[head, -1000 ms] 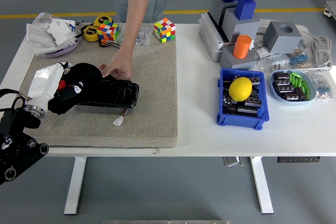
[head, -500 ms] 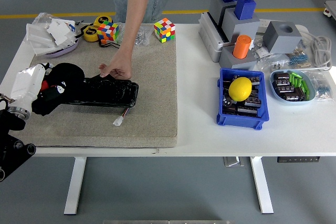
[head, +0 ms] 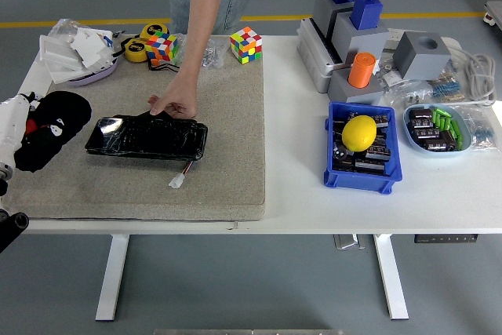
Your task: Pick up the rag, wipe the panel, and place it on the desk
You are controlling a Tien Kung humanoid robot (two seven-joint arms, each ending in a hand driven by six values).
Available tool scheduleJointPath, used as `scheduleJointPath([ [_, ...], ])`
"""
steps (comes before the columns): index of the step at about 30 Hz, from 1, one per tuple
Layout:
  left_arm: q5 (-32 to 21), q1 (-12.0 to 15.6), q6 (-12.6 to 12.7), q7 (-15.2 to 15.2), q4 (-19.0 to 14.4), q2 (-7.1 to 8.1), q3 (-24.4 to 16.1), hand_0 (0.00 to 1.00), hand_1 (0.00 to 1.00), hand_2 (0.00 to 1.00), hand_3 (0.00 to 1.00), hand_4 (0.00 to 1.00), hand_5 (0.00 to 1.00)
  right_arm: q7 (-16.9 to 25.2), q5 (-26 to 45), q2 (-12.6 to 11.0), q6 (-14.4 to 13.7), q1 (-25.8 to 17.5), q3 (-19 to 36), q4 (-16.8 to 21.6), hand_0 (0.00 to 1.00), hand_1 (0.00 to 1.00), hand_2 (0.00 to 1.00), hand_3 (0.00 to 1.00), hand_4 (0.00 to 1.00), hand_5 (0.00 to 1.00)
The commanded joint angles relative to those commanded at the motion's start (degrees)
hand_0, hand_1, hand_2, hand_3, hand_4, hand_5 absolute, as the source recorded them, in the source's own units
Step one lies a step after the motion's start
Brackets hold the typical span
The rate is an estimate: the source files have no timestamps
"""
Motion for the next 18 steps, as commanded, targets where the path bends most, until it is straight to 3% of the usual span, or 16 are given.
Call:
scheduleJointPath([
  [6,-0.87,0.19,0.00,-1.08,0.69,0.54,-1.50,0.197,0.116,0.306,0.575,0.521,0.221,-0.05,-0.10,0.03,-0.07,0.09,0.17,0.03,0.741,0.646,0.693,0.615,0.998,0.582],
  [18,-3.54,0.46,0.00,-3.13,4.05,-0.84,-1.16,0.226,0.153,0.317,0.576,0.521,0.222,-0.23,-0.25,0.11,-0.06,0.14,0.60,0.13,0.742,0.646,0.694,0.614,0.998,0.582],
])
